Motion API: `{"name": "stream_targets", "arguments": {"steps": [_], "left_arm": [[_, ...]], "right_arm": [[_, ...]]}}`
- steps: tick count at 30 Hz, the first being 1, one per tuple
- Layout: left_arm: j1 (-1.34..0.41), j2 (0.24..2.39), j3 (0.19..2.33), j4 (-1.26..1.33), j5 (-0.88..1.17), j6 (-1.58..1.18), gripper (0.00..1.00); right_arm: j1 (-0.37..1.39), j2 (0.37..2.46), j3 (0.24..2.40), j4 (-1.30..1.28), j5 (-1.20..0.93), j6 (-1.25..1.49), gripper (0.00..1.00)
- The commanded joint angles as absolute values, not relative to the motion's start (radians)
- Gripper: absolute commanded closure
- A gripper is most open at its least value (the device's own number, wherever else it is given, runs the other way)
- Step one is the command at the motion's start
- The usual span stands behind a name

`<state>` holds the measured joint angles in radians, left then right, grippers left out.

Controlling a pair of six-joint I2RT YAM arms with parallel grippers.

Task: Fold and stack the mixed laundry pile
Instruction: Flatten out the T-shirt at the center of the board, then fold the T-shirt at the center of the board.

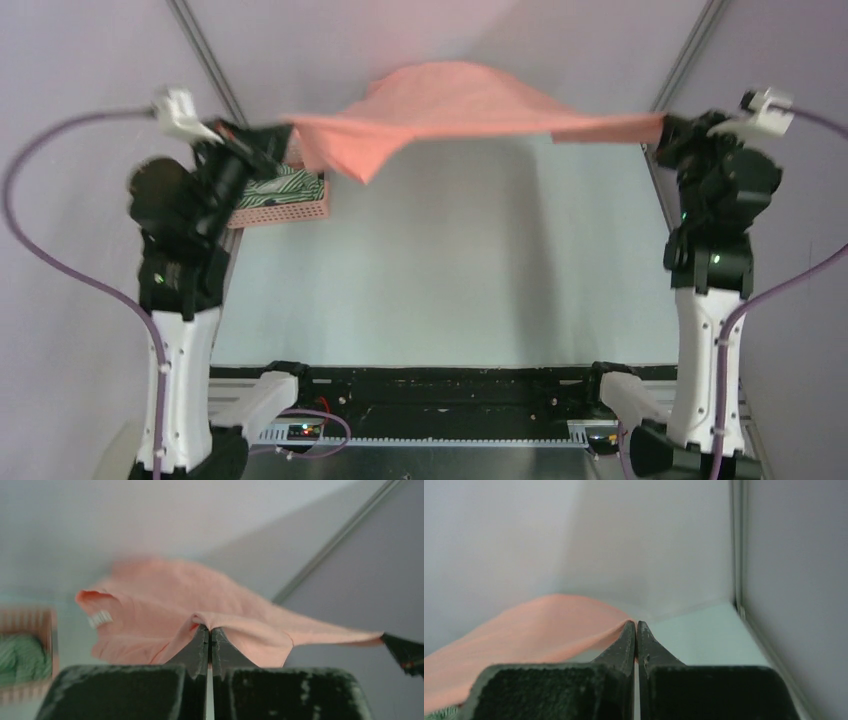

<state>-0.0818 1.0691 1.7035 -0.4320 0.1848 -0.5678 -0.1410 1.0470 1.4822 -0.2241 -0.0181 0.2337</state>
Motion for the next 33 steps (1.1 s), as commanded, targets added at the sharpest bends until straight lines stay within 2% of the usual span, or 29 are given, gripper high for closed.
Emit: {"name": "stream_targets", "arguments": {"steps": [1, 2, 5, 7, 10, 13, 20, 27, 33], "left_arm": [[-0.149, 0.923, 1.269, -0.461, 0.232, -0.568, 1.0], [-0.168, 0.865, 1.134, -0.462, 0.24, -0.581, 1.0], [-0.174, 0.764, 0.912, -0.464, 0.241, -0.609, 1.0], [-0.175, 0.694, 0.754, -0.468, 0.25, -0.634, 1.0], [-0.175, 0.654, 0.642, -0.472, 0.259, -0.684, 1.0], [-0.175, 0.644, 0.552, -0.471, 0.263, -0.732, 1.0], [-0.175, 0.609, 0.498, -0.484, 0.303, -0.742, 1.0], [-0.179, 0.533, 0.523, -0.567, 0.226, -0.745, 1.0], [-0.181, 0.675, 0.619, -0.56, 0.196, -0.702, 1.0]], "right_arm": [[-0.147, 0.917, 1.239, -0.4, 0.05, 0.313, 1.0], [-0.146, 0.881, 1.175, -0.439, 0.053, 0.365, 1.0], [-0.146, 0.842, 1.024, -0.6, 0.029, 0.404, 1.0], [-0.147, 0.869, 0.98, -0.751, 0.11, 0.458, 1.0], [-0.149, 0.898, 0.908, -0.876, 0.216, 0.523, 1.0], [-0.149, 0.88, 0.818, -0.881, 0.205, 0.598, 1.0], [-0.161, 0.768, 0.802, -0.952, 0.191, 0.781, 1.0], [-0.161, 0.671, 0.773, -1.004, 0.193, 0.839, 1.0], [-0.161, 0.697, 0.752, -0.919, 0.257, 0.762, 1.0]]}}
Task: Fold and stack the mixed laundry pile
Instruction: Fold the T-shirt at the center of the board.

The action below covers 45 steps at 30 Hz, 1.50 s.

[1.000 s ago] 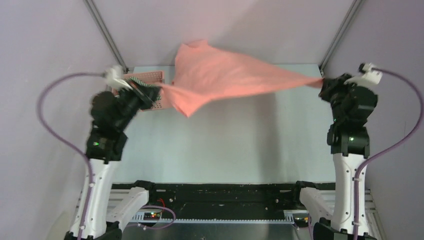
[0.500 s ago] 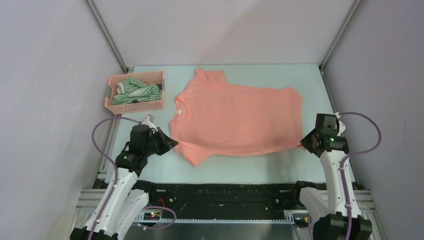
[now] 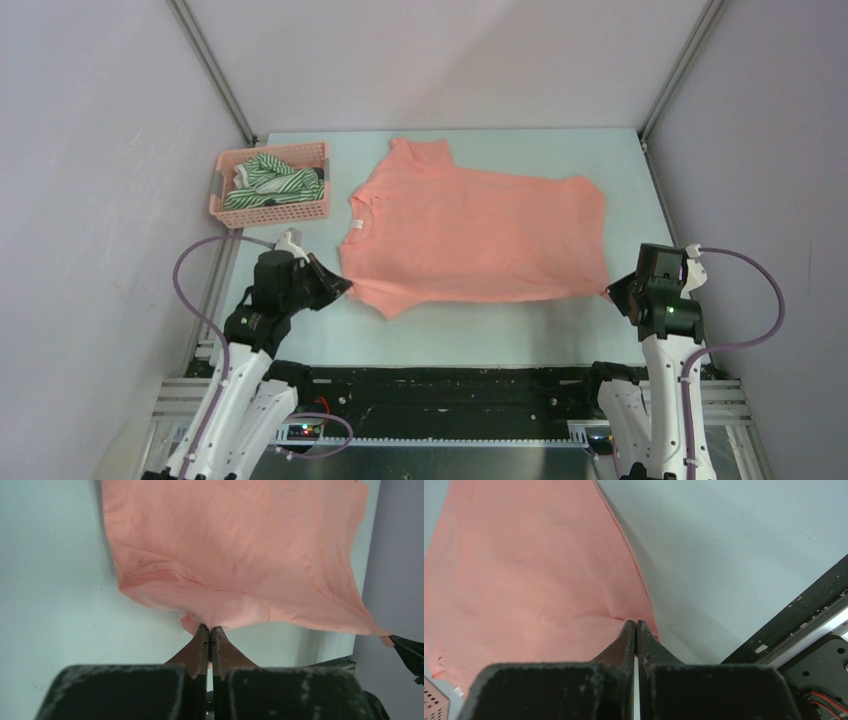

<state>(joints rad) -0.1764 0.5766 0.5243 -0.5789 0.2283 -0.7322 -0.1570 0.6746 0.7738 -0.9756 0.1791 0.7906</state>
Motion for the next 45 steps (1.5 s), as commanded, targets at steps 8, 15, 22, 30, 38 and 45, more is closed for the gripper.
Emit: {"name": "stream_targets", "arguments": {"steps": [8, 15, 22, 30, 38, 45], "left_arm": [[-0.184, 0.967, 0.762, -0.488, 0.234, -0.639, 1.0], [-0.187, 1.294, 0.949, -0.477, 0.224, -0.552, 1.0], [-0.188, 1.513, 1.136, -0.48, 0.23, -0.522, 1.0], [-0.187, 1.695, 1.273, -0.496, 0.22, -0.503, 1.0], [-0.188, 1.76, 1.362, -0.518, 0.146, -0.457, 1.0], [-0.187, 1.829, 1.446, -0.521, 0.158, -0.426, 1.0]], "right_arm": [[-0.162, 0.973, 0.721, -0.697, 0.171, 0.642, 1.0], [-0.163, 1.187, 0.777, -0.565, 0.121, 0.554, 1.0], [-0.182, 1.265, 0.802, -0.549, 0.146, 0.486, 1.0], [-0.206, 1.32, 0.823, -0.507, 0.145, 0.411, 1.0], [-0.218, 1.35, 0.863, -0.502, 0.181, 0.382, 1.0], [-0.219, 1.377, 0.893, -0.485, 0.165, 0.36, 1.0]]}}
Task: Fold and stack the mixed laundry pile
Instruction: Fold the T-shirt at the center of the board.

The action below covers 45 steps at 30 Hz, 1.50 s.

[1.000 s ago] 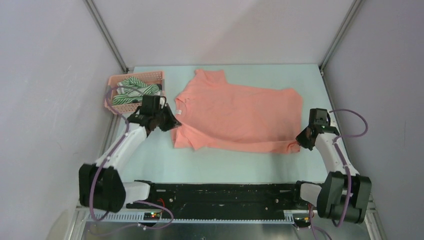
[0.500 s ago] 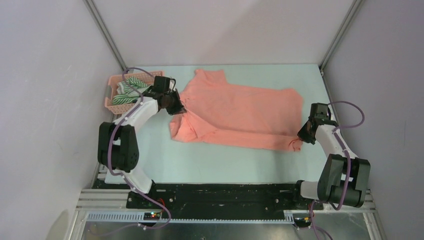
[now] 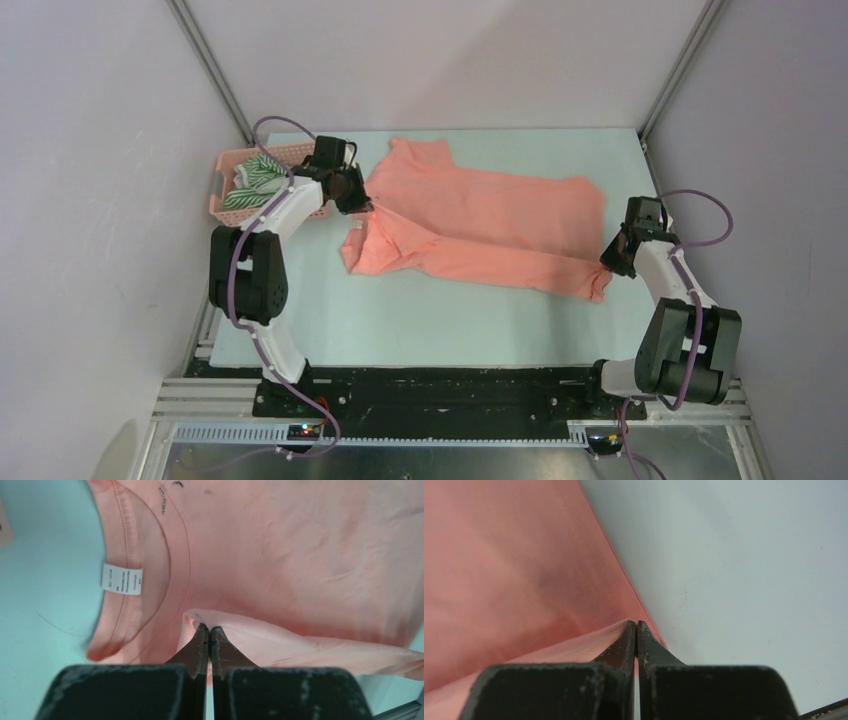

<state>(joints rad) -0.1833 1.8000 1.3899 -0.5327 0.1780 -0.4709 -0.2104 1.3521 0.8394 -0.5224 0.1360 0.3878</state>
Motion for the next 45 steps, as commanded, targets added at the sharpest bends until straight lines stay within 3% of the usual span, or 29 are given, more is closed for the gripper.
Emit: {"name": "stream_targets", "arguments": {"steps": [1, 12, 14, 16, 18, 22, 26, 32, 38, 45], "left_arm": [[-0.187, 1.836, 1.449, -0.524, 0.156, -0.422, 1.0], [-0.188, 1.941, 1.563, -0.563, 0.135, -0.382, 0.99], [-0.187, 1.942, 1.599, -0.615, 0.084, -0.394, 0.82], [-0.188, 1.91, 1.591, -0.668, 0.022, -0.407, 0.65], [-0.194, 1.85, 1.548, -0.68, -0.041, -0.414, 0.54], [-0.229, 1.682, 1.397, -0.68, -0.085, -0.442, 0.46], [-0.324, 1.515, 1.209, -0.645, -0.117, -0.489, 0.43], [-0.356, 1.349, 0.924, -0.47, 0.021, -0.595, 0.43], [-0.356, 1.345, 0.807, -0.372, 0.012, -0.67, 0.43], [-0.355, 1.484, 0.835, -0.324, -0.113, -0.704, 0.42]], "right_arm": [[-0.219, 1.38, 0.895, -0.482, 0.162, 0.355, 1.0], [-0.219, 1.493, 1.012, -0.498, 0.143, 0.318, 0.98], [-0.219, 1.522, 1.053, -0.523, 0.123, 0.308, 0.9], [-0.219, 1.532, 1.081, -0.563, 0.108, 0.322, 0.75], [-0.219, 1.52, 1.09, -0.608, 0.116, 0.356, 0.54], [-0.219, 1.455, 1.07, -0.706, 0.086, 0.447, 0.39], [-0.219, 1.333, 0.959, -0.709, 0.013, 0.543, 0.37], [-0.22, 1.272, 0.812, -0.68, 0.068, 0.648, 0.38], [-0.223, 1.307, 0.753, -0.619, 0.073, 0.698, 0.38], [-0.231, 1.354, 0.726, -0.545, 0.168, 0.672, 0.42]]}}
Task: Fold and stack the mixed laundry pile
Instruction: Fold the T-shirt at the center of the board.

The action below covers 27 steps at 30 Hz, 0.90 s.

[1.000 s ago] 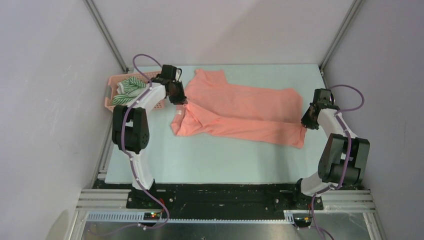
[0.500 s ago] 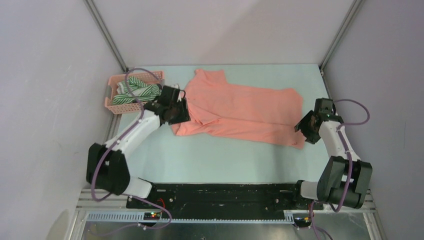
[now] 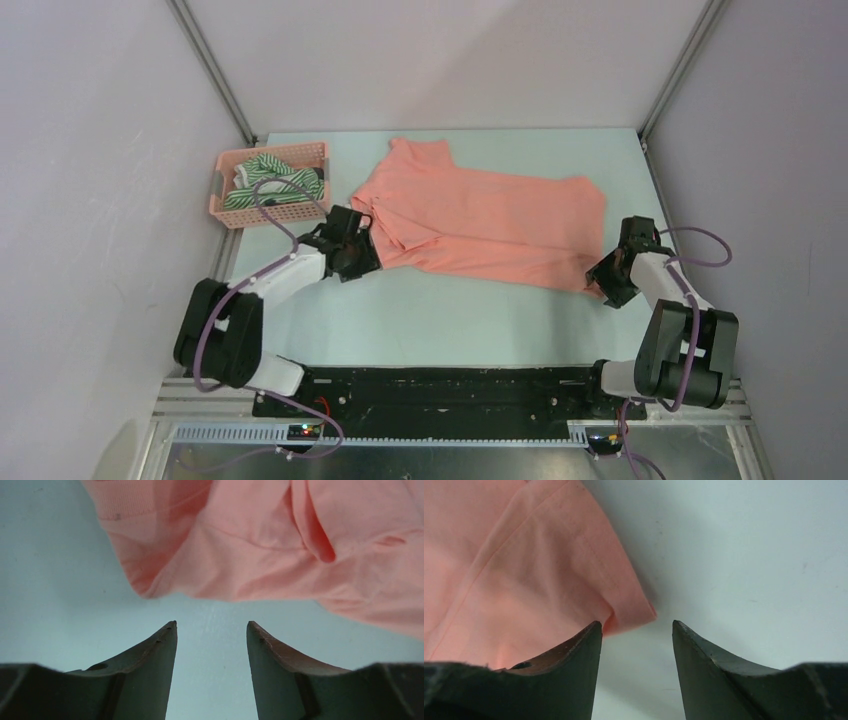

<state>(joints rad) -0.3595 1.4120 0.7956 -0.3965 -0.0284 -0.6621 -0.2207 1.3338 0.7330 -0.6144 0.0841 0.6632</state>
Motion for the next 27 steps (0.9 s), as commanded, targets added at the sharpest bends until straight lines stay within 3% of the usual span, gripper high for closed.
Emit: {"name": "stream_targets", "arguments": {"steps": [1, 4, 7, 8, 9, 11, 13, 27], "left_arm": [[-0.354, 1.496, 0.841, -0.325, -0.122, -0.706, 0.42], [-0.352, 1.539, 0.87, -0.326, -0.155, -0.703, 0.45], [-0.351, 1.555, 0.886, -0.328, -0.187, -0.696, 0.59], [-0.35, 1.56, 0.893, -0.331, -0.203, -0.693, 0.64], [-0.345, 1.561, 0.895, -0.338, -0.21, -0.689, 0.75], [-0.332, 1.559, 0.902, -0.357, -0.234, -0.682, 0.91], [-0.32, 1.55, 0.91, -0.378, -0.27, -0.669, 0.99], [-0.316, 1.487, 0.856, -0.449, -0.242, -0.658, 1.0]], "right_arm": [[-0.236, 1.361, 0.726, -0.539, 0.171, 0.66, 0.43], [-0.249, 1.41, 0.726, -0.505, 0.176, 0.628, 0.47], [-0.264, 1.455, 0.727, -0.474, 0.176, 0.61, 0.57], [-0.266, 1.471, 0.726, -0.463, 0.173, 0.602, 0.66], [-0.27, 1.483, 0.727, -0.459, 0.172, 0.596, 0.77], [-0.275, 1.488, 0.729, -0.457, 0.177, 0.575, 0.9], [-0.278, 1.484, 0.733, -0.462, 0.198, 0.547, 1.0], [-0.301, 1.406, 0.789, -0.588, 0.336, 0.483, 1.0]]}}
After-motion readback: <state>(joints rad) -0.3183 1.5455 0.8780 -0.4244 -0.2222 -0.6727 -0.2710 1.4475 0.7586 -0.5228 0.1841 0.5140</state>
